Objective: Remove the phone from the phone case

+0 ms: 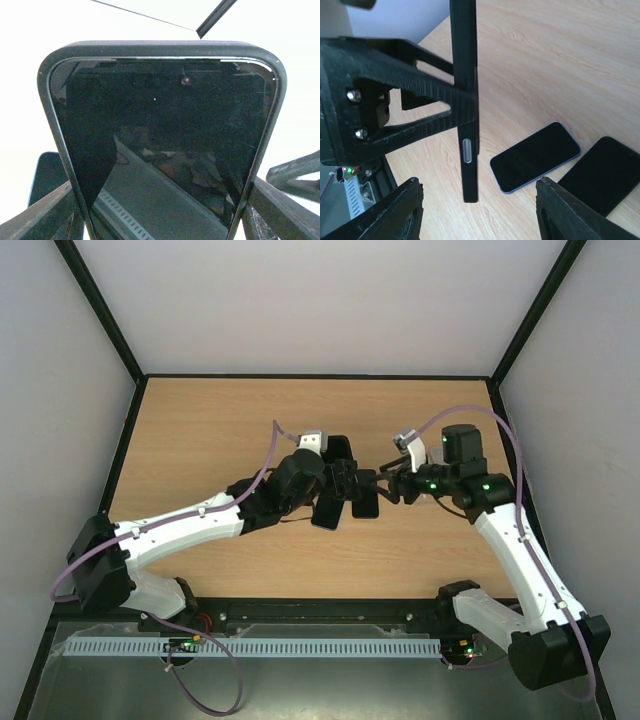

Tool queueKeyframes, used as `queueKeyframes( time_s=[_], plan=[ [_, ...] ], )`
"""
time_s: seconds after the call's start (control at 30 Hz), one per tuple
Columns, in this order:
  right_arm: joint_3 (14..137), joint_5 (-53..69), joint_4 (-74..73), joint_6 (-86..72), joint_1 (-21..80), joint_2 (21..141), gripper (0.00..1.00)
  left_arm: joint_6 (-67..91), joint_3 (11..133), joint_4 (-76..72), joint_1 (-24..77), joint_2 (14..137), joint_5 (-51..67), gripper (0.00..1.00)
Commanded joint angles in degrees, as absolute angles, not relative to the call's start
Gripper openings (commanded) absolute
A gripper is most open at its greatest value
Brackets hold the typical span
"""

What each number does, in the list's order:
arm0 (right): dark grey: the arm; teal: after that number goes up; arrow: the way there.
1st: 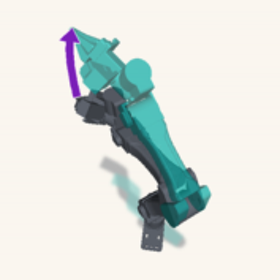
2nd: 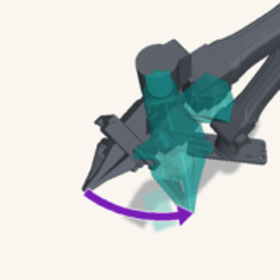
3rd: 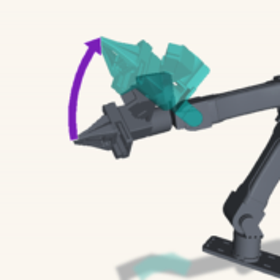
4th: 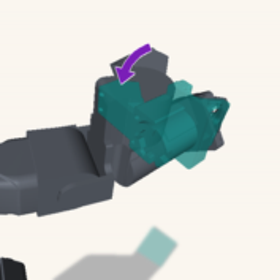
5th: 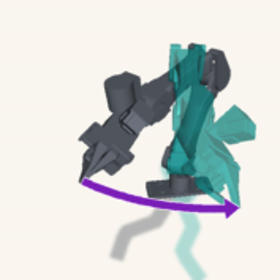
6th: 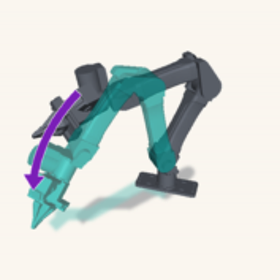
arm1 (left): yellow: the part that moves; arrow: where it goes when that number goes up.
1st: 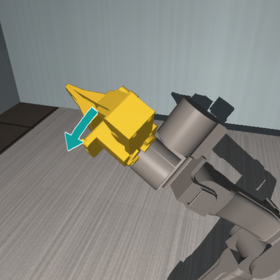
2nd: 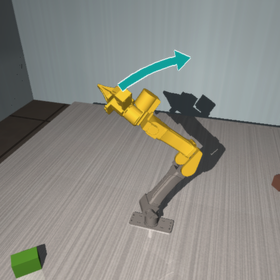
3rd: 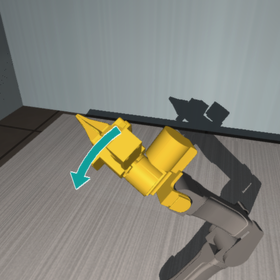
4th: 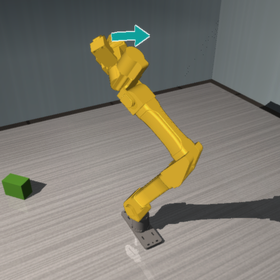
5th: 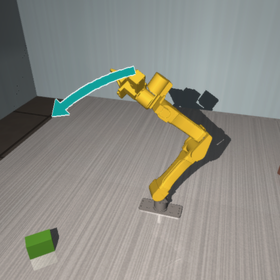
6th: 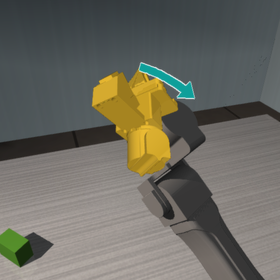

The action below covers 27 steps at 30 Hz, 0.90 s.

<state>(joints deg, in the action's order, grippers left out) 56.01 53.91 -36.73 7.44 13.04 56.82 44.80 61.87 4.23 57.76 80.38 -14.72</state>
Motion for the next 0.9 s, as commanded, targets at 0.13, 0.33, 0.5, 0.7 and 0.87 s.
queueKeyframes(
  time_s=[0.13, 0.33, 0.5, 0.7, 0.87],
  plan=[
    [55.61, 45.19, -32.20, 2.40, 21.13, 59.42, 0.53, 48.16, 62.13, -9.86, 59.62, 78.74, -20.63, 0.51],
    [55.20, 44.18, -29.14, 0.65, 22.32, 59.12, 0.35, 48.25, 62.24, -10.27, 60.08, 78.44, -21.16, 0.50],
    [55.20, 43.18, -28.32, 0.35, 22.67, 59.29, 0.18, 48.25, 62.17, -10.40, 60.24, 78.38, -21.14, 0.51],
    [55.14, 43.49, -27.89, 0.36, 22.68, 59.27, 0.02, 46.36, 62.01, -9.91, 60.28, 77.46, -21.44, 0.86],
    [56.33, 43.53, -29.43, 1.05, 22.68, 58.81, 0.02, 41.77, 60.96, -6.81, 58.65, 73.60, -21.97, 0.99]
  ],
)
